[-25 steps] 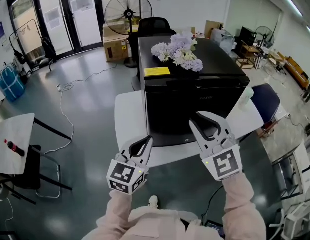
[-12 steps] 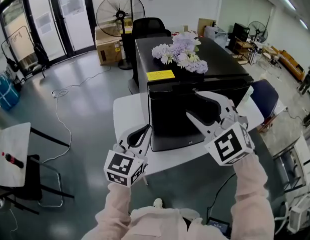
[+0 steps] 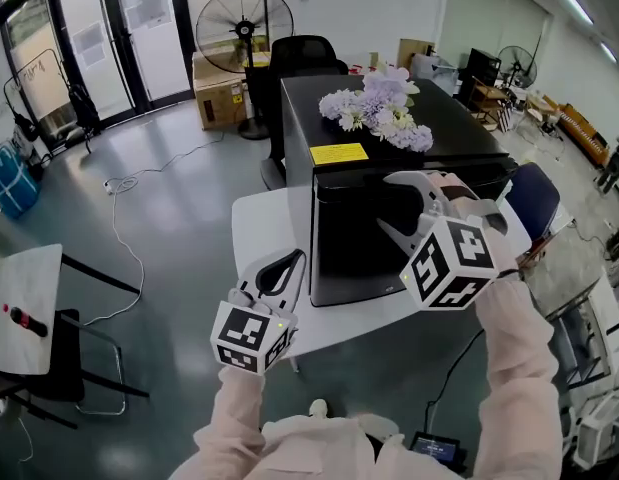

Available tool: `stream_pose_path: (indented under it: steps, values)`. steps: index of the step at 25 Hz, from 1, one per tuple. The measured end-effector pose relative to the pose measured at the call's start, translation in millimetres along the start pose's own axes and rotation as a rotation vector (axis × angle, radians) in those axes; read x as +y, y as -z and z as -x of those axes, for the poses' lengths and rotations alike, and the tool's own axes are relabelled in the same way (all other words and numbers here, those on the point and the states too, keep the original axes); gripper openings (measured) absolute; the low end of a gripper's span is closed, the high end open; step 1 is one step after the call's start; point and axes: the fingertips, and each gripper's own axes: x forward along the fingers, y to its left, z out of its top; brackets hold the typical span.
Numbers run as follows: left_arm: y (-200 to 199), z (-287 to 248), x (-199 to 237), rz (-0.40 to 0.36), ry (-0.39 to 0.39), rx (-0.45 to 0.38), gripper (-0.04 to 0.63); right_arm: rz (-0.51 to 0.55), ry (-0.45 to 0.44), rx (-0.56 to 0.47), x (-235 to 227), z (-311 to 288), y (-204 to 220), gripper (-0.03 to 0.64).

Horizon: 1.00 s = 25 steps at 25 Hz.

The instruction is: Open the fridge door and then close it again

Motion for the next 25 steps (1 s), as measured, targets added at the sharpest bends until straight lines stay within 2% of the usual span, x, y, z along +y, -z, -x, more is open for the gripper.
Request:
stream_pose_path:
  steps: [3, 4, 7, 16, 20, 25]
  values:
    - [6, 3, 5, 0.004, -0.010, 0.014, 0.011, 0.020, 0.008, 0.029, 1, -2, 1, 0.179]
    - [8, 4, 6, 0.007, -0.013, 0.017, 0.011, 0.036, 0.001, 0.035, 3, -3, 1, 0.149]
    - [13, 4, 5, 0.015, -0.010, 0.023, 0.011, 0.081, 0.000, 0.056, 5, -5, 1, 0.163]
    - [21, 8, -7, 0.030, -0.014, 0.031, 0.011, 0.086, 0.025, 0.088, 6, -5, 1, 0.150]
    - [17, 16, -13, 0.027, -0.038, 0.031, 0.011, 0.073, 0.024, 0.093, 5, -3, -1, 0.146]
    - [16, 24, -21, 0.037, -0.069, 0.031, 0.011, 0.074, 0.070, 0.084, 6, -1, -1, 0.144]
